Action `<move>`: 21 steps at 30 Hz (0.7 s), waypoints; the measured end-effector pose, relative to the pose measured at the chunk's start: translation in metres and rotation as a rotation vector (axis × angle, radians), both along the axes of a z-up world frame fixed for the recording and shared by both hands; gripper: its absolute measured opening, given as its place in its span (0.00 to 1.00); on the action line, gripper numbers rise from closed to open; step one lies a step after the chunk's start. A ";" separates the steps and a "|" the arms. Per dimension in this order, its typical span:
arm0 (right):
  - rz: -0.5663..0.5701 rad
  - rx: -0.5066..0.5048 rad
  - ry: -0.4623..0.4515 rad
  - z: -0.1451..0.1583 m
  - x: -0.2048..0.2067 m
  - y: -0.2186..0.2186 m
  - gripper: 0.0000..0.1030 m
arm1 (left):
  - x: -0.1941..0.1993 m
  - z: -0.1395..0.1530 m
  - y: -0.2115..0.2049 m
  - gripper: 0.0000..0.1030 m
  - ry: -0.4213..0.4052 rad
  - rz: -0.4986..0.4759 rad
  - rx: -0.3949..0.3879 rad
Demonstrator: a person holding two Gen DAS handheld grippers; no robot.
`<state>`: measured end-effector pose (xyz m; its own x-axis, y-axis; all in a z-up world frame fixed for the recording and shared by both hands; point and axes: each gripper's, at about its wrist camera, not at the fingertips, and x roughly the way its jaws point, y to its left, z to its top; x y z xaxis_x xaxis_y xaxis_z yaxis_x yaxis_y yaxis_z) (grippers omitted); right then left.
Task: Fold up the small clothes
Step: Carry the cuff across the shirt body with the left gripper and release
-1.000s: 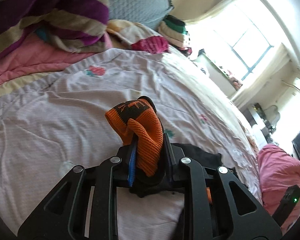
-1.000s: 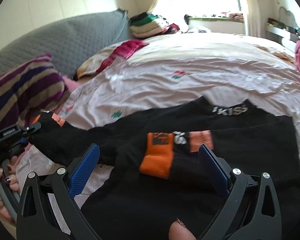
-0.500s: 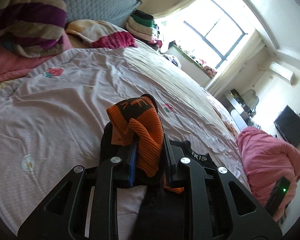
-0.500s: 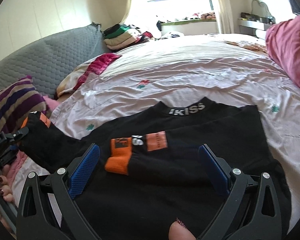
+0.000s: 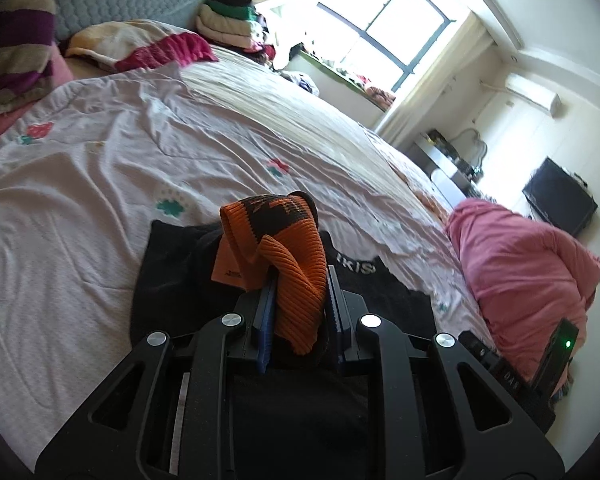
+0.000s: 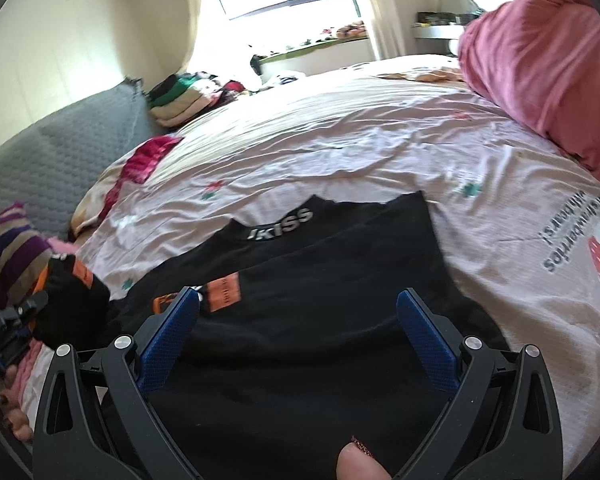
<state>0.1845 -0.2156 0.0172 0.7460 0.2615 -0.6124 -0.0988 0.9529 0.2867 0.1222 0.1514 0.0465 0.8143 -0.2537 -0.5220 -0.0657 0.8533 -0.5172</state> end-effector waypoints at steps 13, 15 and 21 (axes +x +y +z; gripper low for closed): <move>-0.100 0.042 0.030 -0.007 0.000 -0.040 0.95 | 0.023 -0.027 -0.052 0.09 0.086 -0.153 0.025; -0.104 0.045 0.035 -0.008 -0.001 -0.042 0.95 | 0.025 -0.033 -0.058 0.09 0.101 -0.172 0.019; -0.069 0.042 0.067 -0.011 -0.001 -0.033 0.95 | 0.023 -0.030 -0.062 0.19 0.094 -0.188 0.021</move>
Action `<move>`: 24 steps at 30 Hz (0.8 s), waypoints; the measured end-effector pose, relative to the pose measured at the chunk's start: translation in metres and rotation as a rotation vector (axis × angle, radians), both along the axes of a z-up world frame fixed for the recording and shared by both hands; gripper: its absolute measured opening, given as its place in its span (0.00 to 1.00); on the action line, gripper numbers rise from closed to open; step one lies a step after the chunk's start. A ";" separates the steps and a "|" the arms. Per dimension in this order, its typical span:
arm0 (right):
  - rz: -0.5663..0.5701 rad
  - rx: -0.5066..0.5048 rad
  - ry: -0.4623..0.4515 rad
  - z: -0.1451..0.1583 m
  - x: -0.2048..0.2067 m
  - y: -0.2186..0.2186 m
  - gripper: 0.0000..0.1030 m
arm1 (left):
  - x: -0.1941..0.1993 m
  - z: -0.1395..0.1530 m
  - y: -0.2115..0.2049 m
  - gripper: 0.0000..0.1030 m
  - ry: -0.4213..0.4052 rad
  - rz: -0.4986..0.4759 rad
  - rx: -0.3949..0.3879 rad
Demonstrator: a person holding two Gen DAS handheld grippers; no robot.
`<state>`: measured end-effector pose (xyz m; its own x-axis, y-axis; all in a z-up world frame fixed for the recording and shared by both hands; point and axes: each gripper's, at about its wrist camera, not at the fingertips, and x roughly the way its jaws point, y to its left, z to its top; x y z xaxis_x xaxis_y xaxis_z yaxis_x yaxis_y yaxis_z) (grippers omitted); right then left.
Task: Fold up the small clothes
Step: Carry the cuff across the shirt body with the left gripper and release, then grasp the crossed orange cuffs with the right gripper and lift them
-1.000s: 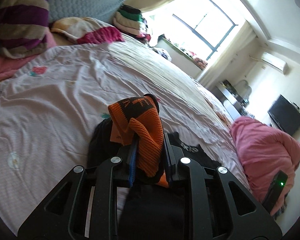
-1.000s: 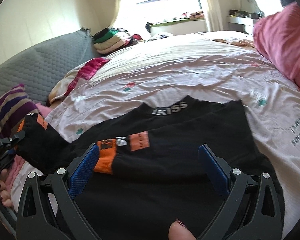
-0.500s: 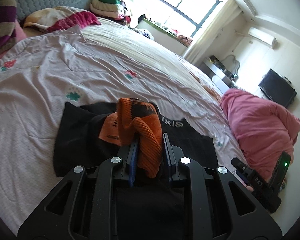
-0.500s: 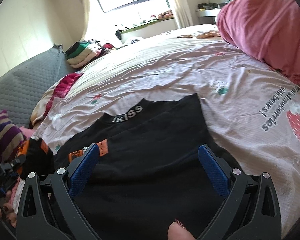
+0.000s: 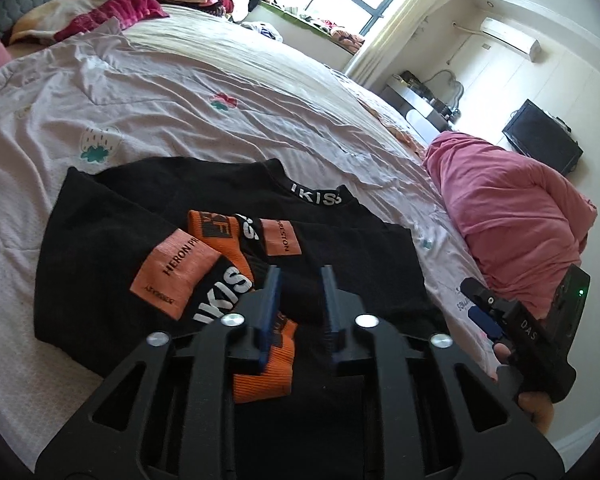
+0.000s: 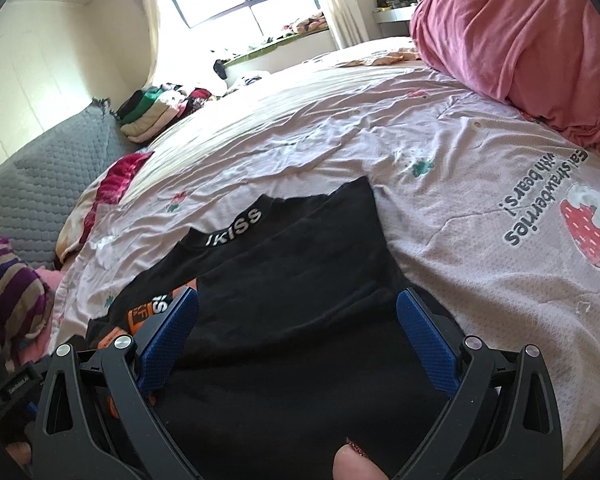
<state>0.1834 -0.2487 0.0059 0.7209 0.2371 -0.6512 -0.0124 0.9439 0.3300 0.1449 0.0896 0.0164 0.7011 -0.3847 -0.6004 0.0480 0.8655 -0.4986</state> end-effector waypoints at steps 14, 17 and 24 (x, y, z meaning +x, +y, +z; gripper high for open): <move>0.426 0.118 0.203 -0.044 -0.007 0.131 0.95 | -0.002 0.000 0.050 0.78 0.048 0.225 0.166; 0.420 0.116 0.232 -0.049 -0.004 0.145 0.95 | -0.002 -0.005 0.063 0.78 0.070 0.256 0.152; 0.418 0.128 0.266 -0.058 0.009 0.164 0.78 | -0.008 -0.004 0.079 0.79 0.069 0.292 0.117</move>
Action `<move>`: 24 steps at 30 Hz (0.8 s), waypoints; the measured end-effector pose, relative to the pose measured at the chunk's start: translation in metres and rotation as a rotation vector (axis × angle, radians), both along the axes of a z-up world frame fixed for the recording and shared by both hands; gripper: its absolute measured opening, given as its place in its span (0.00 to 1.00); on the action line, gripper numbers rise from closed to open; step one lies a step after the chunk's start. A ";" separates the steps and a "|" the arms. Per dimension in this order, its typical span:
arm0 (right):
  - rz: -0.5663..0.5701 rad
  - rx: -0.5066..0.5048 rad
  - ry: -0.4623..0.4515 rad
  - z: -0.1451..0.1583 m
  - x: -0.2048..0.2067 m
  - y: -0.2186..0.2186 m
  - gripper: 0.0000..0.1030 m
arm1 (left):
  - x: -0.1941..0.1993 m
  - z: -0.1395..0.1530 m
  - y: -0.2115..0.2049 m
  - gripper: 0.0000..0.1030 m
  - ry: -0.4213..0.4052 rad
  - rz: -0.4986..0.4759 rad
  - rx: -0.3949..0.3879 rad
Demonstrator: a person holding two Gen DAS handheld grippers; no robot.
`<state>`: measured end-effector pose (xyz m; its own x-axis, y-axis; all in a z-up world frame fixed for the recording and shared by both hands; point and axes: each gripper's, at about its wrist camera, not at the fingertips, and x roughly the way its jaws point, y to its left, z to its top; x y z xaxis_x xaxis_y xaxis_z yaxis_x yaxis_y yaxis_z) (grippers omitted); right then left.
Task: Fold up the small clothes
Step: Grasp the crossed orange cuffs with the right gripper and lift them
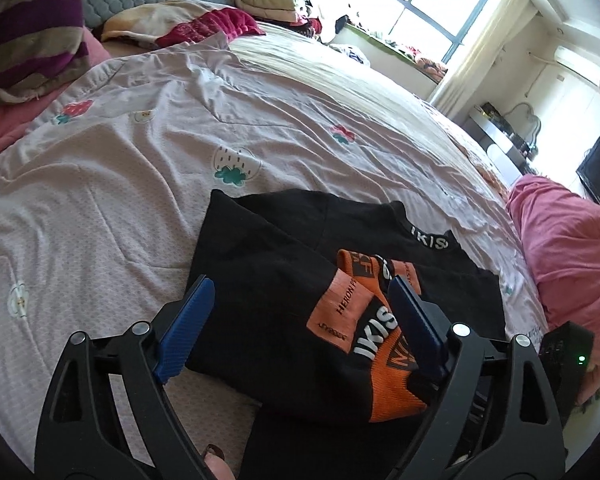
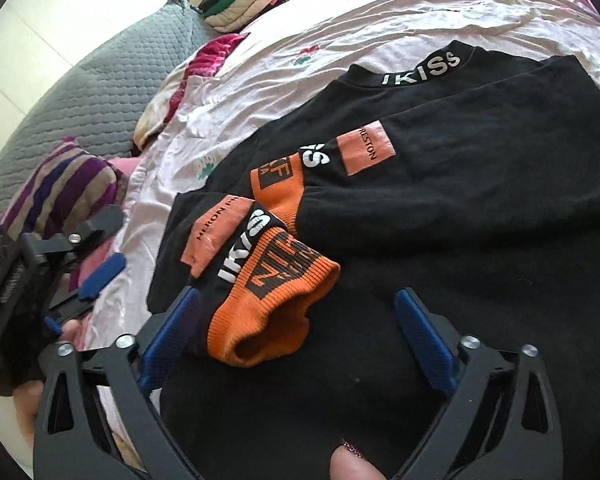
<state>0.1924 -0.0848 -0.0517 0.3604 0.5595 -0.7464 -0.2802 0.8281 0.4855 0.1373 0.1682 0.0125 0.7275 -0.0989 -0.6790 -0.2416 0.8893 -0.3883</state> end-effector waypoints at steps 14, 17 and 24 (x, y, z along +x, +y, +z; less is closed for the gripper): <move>0.133 -0.049 -0.147 0.025 0.002 0.032 0.06 | -0.004 0.002 0.011 0.79 -0.009 0.040 -0.016; 0.154 -0.054 -0.199 0.043 0.005 0.031 0.06 | -0.005 0.004 0.014 0.79 -0.015 0.052 -0.017; 0.156 -0.091 -0.338 0.092 0.019 0.019 0.05 | -0.008 0.006 0.022 0.89 -0.021 0.083 -0.017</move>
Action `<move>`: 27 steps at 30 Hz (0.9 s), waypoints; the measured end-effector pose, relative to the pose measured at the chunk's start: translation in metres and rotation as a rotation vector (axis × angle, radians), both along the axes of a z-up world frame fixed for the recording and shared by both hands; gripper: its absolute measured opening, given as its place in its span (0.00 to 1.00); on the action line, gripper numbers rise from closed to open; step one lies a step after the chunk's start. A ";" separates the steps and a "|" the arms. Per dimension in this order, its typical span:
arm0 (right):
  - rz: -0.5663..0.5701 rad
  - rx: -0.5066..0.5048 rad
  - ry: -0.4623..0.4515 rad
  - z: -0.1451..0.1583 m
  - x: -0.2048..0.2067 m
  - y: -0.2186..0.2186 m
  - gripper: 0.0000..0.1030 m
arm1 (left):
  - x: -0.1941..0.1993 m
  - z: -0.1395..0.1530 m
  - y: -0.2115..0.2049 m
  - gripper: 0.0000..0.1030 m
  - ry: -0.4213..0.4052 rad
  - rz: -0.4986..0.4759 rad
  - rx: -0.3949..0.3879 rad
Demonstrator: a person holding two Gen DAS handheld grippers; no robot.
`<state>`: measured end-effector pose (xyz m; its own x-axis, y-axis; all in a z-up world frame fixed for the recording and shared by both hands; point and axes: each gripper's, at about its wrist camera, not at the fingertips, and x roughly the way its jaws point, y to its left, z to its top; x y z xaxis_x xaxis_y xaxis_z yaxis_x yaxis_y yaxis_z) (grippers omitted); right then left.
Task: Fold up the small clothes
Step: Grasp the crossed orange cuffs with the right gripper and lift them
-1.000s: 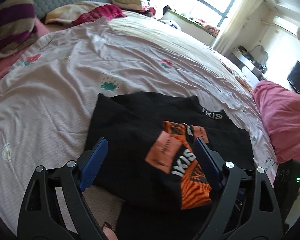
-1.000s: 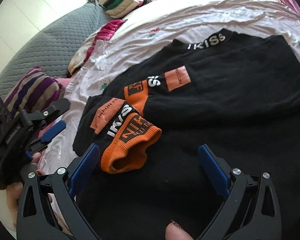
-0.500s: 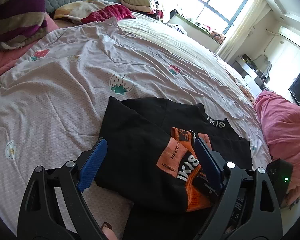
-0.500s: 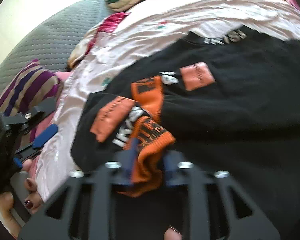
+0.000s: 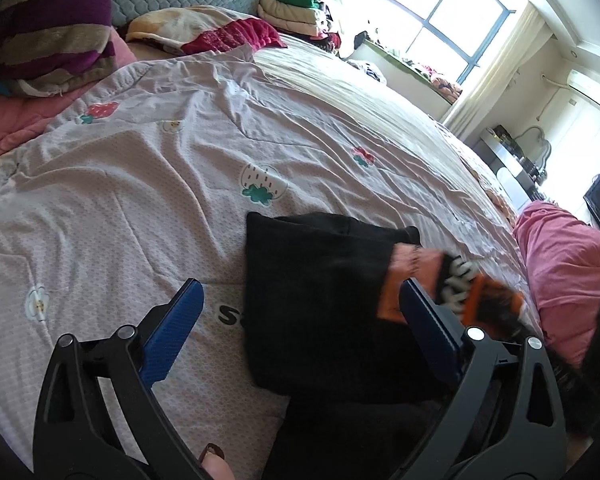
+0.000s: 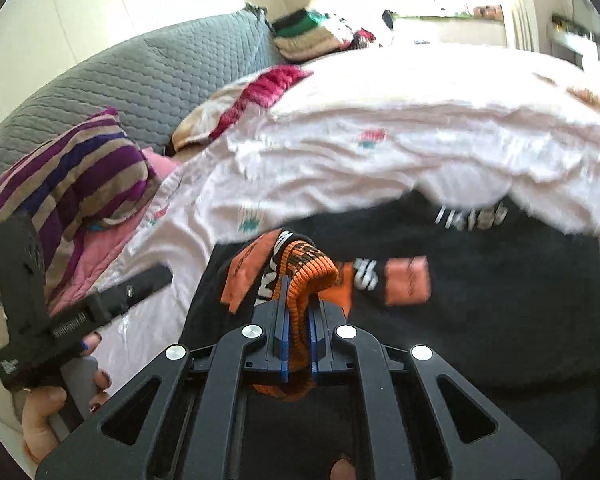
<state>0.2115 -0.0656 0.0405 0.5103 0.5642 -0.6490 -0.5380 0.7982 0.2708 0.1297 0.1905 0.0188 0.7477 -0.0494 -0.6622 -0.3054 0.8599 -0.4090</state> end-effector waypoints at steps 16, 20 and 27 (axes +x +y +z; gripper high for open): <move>-0.176 -0.045 -0.123 0.034 0.029 -0.081 0.04 | 0.009 -0.003 -0.009 0.89 0.013 -0.007 0.027; -0.227 -0.055 -0.127 0.030 0.034 -0.103 0.04 | 0.014 -0.006 -0.016 0.89 0.021 -0.021 0.041; -0.290 -0.061 -0.100 0.013 0.042 -0.135 0.04 | 0.028 -0.014 -0.030 0.89 0.039 -0.051 0.070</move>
<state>0.2537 -0.2010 0.0539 0.7078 0.3470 -0.6153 -0.3067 0.9356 0.1748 0.1582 0.1601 0.0046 0.7190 -0.0397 -0.6939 -0.2747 0.9008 -0.3363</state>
